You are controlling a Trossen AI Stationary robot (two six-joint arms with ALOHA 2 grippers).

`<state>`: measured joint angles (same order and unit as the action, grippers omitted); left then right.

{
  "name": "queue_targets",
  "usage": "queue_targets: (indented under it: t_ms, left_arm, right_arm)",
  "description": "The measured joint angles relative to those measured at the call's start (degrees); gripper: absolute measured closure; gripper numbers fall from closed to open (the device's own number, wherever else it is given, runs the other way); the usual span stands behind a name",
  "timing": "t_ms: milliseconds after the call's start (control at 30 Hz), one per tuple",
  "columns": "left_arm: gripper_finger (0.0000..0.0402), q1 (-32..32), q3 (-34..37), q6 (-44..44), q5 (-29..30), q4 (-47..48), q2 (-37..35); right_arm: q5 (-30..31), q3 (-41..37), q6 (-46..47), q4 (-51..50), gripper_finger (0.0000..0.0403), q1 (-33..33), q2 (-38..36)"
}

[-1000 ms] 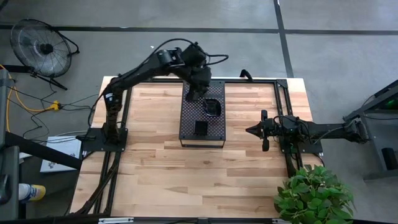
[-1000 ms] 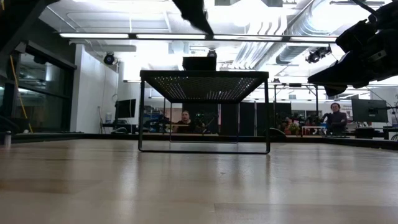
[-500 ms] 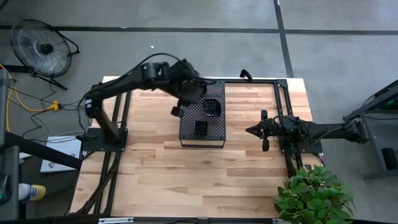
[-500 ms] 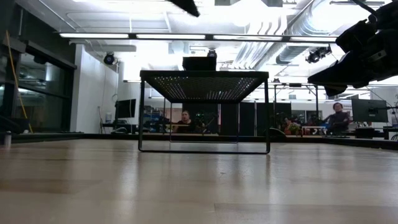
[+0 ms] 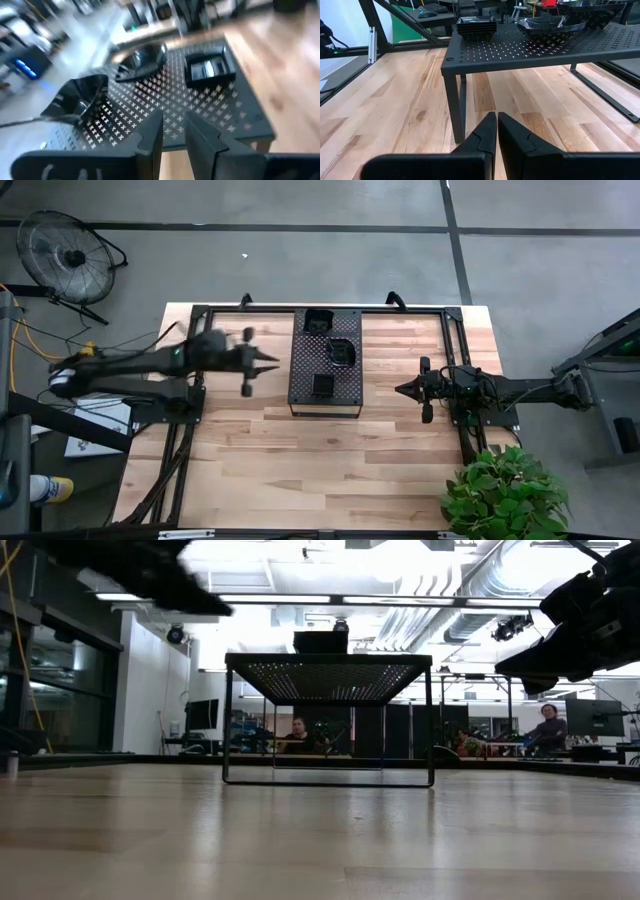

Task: Pick & Place Mini shaped plates
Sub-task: Return to Home Position

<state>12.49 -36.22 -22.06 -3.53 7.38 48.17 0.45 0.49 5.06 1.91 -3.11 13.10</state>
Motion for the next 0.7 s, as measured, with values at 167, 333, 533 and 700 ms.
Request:
queue_targets:
  t_ms: [167, 333, 533, 700]
  left_arm:
    - [0.0328, -0.96, 17.09, 4.84, 1.54, -9.81, -17.87]
    - [0.0328, -1.69, 26.93, 7.86, 3.88, -9.89, -36.37]
    - [0.0328, -3.02, 30.26, 8.46, 5.03, -5.02, -47.72]
    - [0.0328, -3.23, 31.23, 10.41, 11.54, -5.75, -47.87]
  right_arm:
    - [0.02, 0.01, 0.0, 0.0, 0.0391, -0.01, 0.0]
    - [0.0, 0.0, 0.0, 0.0, 0.0391, -0.02, 0.0]
    - [0.0, 0.02, 0.0, 0.04, 0.0391, -0.01, -0.01]
    - [0.56, 0.01, 0.0, 0.5, 0.0391, -0.02, 0.55]
